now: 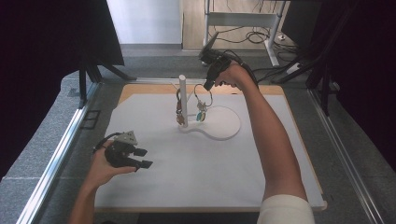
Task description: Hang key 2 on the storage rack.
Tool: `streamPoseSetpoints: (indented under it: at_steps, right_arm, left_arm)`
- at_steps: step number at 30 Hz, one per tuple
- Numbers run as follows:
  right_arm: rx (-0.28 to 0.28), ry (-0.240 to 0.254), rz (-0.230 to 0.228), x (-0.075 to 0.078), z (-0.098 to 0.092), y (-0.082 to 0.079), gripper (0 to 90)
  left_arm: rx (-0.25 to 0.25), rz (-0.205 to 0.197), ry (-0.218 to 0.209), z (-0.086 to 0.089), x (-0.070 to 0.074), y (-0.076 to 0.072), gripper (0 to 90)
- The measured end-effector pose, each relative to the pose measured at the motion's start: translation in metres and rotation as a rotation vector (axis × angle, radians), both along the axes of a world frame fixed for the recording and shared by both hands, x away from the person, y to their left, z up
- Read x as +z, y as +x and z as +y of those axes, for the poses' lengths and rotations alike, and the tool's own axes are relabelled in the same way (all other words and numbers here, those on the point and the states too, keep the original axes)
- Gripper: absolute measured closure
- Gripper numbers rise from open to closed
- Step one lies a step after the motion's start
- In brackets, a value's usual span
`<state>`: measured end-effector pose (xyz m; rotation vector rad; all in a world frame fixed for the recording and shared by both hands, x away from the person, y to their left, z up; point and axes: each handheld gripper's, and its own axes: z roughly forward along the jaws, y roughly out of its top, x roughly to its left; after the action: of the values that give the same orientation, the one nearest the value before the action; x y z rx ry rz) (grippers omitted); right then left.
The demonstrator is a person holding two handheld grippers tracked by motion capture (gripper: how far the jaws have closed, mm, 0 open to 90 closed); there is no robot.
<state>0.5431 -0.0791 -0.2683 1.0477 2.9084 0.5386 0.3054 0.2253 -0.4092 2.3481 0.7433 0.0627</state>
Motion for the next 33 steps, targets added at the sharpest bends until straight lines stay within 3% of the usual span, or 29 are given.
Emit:
streamPoseSetpoints:
  at_steps: [18, 33]
  right_arm:
    - [-0.009, 0.000, -0.007, -0.005, 0.008, 0.004, 88.5]
    - [0.040, -0.004, 0.009, -0.014, 0.021, -0.005, 88.5]
  left_arm:
    - [-0.001, 0.001, -0.002, 0.000, 0.000, -0.001, 45.4]
    - [-0.003, -0.004, -0.004, -0.001, 0.001, -0.001, 45.4]
